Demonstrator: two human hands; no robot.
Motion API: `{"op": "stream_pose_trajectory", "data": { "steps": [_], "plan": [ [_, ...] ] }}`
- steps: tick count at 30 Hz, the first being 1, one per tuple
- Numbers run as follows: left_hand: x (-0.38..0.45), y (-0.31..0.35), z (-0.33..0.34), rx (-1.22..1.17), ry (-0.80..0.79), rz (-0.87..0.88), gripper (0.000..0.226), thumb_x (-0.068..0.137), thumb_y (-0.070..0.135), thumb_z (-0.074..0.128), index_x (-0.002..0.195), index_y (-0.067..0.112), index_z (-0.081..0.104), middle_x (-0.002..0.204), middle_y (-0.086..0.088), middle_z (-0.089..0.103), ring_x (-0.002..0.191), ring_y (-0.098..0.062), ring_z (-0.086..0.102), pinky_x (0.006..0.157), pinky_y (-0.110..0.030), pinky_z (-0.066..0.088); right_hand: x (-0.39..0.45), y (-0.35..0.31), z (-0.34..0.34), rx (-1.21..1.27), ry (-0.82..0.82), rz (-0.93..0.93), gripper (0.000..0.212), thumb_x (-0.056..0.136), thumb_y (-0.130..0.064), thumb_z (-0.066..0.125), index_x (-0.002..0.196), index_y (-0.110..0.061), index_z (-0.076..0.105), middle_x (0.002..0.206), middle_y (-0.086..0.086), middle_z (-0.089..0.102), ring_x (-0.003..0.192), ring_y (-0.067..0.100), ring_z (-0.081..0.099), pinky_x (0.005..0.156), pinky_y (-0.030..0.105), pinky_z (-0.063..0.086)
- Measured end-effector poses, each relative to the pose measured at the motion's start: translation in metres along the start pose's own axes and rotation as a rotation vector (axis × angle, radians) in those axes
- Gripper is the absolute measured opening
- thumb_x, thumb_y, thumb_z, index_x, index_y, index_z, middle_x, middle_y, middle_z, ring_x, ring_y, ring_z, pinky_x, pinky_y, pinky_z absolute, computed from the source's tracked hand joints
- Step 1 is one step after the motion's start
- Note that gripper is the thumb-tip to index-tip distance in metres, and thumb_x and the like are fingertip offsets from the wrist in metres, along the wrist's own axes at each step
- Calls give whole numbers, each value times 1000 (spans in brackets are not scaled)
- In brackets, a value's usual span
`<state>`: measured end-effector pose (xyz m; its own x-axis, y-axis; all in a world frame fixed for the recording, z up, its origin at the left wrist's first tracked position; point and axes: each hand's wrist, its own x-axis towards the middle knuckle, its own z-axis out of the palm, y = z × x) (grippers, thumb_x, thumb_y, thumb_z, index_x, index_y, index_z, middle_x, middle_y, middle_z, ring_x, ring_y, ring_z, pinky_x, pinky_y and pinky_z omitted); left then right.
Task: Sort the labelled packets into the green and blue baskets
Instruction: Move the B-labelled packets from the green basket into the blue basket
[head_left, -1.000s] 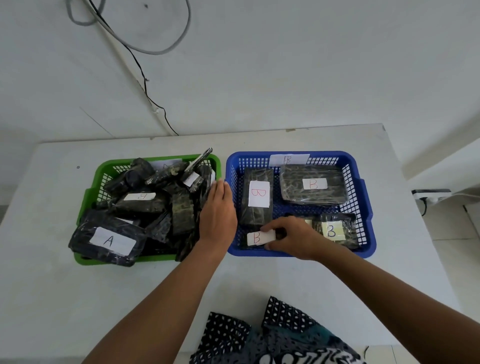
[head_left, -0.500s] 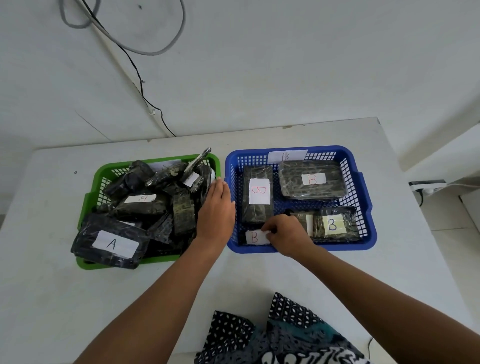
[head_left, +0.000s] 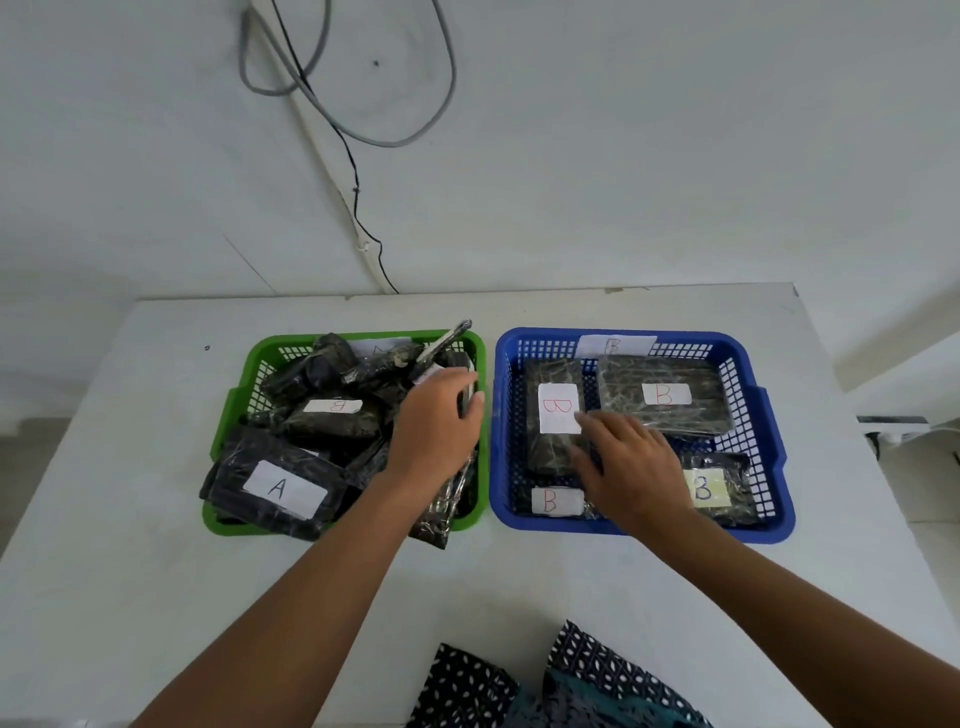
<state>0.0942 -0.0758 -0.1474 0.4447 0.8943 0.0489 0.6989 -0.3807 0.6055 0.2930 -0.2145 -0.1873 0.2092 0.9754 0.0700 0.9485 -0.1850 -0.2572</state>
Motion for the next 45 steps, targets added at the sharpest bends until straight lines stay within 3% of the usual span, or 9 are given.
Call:
{"op": "stream_pose_trajectory", "data": {
  "steps": [10,14,19,24,29,36,40,43,45],
  "plan": [
    [13,-57,-64,253,213,58,29,97,29,60,117,11,70,112,-2,68,109,-22,58,84,-35,52,120,-78,0,27,-25,-146,52,102,-43,44,149,-19,42,149,7,48,139,27,41,112,46,35],
    [34,-83,-69,326,81,11,37,100,32,53,127,11,66,130,-8,64,125,-27,52,105,-41,43,162,-103,5,83,-126,-193,50,103,-41,43,149,-19,43,153,7,45,142,24,38,112,44,34],
    [51,-104,-62,326,-106,-31,48,105,40,41,144,14,52,153,-7,45,141,-25,40,114,-40,32,192,-117,21,198,-289,52,58,105,-49,34,152,-15,37,158,6,38,146,25,32,113,47,36],
    [49,-115,-55,297,-163,-36,49,107,41,35,149,17,45,153,-3,46,142,-22,40,114,-37,31,201,-122,32,133,-364,116,55,104,-47,34,142,-10,47,147,9,49,137,29,43,106,46,41],
    [42,-116,-54,282,-186,-58,51,106,44,34,151,20,42,149,-2,51,126,-26,57,91,-38,51,192,-121,32,134,-374,109,44,103,-39,42,128,-7,57,127,9,59,120,29,53,96,42,47],
    [43,-111,-56,279,-223,-94,52,106,45,33,151,20,42,135,-6,64,109,-27,64,82,-39,53,182,-116,21,169,-340,138,34,99,-32,52,109,-2,65,111,13,60,109,31,55,90,40,50],
    [41,-109,-56,291,-221,-122,52,106,47,33,151,22,40,125,-7,69,100,-26,67,73,-35,49,180,-111,15,200,-427,167,32,95,-31,51,74,-9,58,84,12,51,94,32,52,85,36,48],
    [40,-108,-56,289,-218,-135,52,106,47,33,152,22,40,126,-7,68,101,-27,67,74,-36,50,182,-112,13,262,-442,221,26,92,-28,56,101,-10,73,113,15,62,113,35,54,101,43,47],
    [40,-107,-56,282,-224,-146,53,106,47,33,152,22,39,128,-7,67,104,-27,66,80,-38,51,185,-110,13,417,-370,342,18,86,-23,68,100,-13,74,106,7,68,102,26,62,91,38,53]
  ]
}}
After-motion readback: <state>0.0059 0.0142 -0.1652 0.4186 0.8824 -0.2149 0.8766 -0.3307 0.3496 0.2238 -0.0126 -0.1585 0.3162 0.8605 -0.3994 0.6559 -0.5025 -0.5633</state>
